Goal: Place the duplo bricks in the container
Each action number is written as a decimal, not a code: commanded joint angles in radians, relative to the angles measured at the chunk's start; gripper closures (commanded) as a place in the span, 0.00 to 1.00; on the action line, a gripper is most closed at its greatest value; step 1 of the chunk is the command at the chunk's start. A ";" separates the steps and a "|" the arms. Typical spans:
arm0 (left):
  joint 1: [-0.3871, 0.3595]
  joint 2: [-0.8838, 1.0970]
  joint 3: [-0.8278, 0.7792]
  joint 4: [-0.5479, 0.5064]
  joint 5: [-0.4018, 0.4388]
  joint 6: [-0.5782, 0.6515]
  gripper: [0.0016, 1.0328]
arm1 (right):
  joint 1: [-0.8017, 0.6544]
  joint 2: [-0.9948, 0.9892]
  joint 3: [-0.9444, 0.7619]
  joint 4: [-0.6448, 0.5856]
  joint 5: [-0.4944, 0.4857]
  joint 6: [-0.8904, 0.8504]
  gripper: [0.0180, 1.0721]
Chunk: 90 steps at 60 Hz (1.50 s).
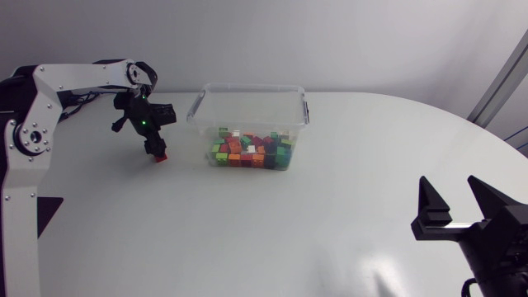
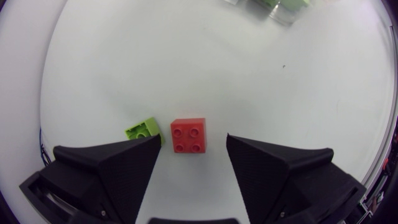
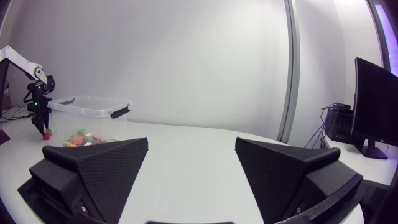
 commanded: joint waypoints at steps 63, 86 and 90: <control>-0.110 -0.370 0.121 -0.240 0.287 -0.141 0.77 | -0.003 -0.004 -0.016 -0.008 -0.001 -0.017 0.04; -0.216 -0.413 0.061 0.131 0.504 -0.543 0.76 | -0.003 -0.004 -0.016 -0.008 -0.001 -0.017 0.04; -0.248 -0.406 0.023 0.208 0.475 -0.576 0.76 | -0.003 -0.004 -0.016 -0.008 -0.001 -0.017 0.04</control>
